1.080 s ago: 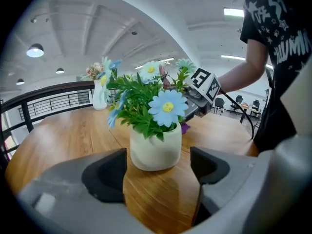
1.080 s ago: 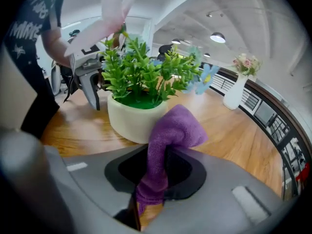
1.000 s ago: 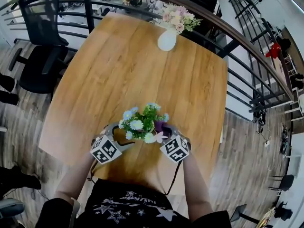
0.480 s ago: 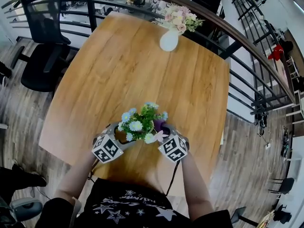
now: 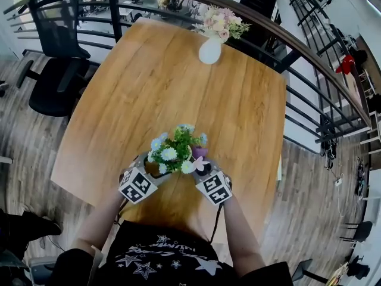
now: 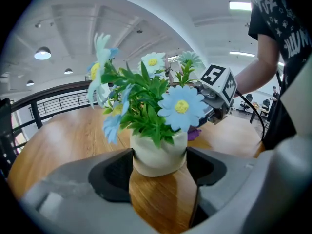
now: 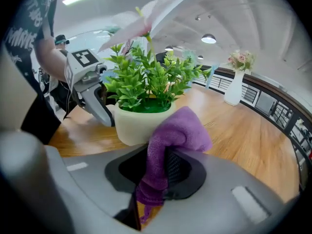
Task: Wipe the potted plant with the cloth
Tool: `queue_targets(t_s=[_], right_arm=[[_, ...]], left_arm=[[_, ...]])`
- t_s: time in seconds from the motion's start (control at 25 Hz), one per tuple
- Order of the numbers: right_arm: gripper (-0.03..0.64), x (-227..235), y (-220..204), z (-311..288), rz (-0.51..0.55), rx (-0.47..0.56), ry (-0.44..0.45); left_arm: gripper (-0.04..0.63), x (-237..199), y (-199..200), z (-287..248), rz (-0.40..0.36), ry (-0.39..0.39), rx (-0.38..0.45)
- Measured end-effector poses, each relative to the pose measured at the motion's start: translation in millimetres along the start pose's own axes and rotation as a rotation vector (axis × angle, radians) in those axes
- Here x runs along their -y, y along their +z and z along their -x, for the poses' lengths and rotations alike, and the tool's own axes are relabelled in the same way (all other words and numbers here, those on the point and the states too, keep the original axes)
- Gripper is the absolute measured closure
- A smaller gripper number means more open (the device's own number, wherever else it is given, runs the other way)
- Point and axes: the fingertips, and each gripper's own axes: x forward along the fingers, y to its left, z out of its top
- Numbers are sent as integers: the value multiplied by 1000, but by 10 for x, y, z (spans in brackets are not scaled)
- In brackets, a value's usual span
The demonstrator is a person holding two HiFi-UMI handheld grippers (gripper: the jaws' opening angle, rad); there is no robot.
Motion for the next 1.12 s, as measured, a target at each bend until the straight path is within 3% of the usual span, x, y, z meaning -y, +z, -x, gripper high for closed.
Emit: queue_targets(t_s=[0.36, 0.88, 1.12], right_arm=[[531, -323, 15, 66, -91, 39, -4], [531, -832, 118, 46, -66, 29, 36], [531, -872, 147, 36, -103, 20, -4]], left_arm=[[238, 36, 38, -33, 61, 83, 17], [238, 24, 49, -55, 76, 109, 42], [242, 25, 62, -27, 68, 80, 41]])
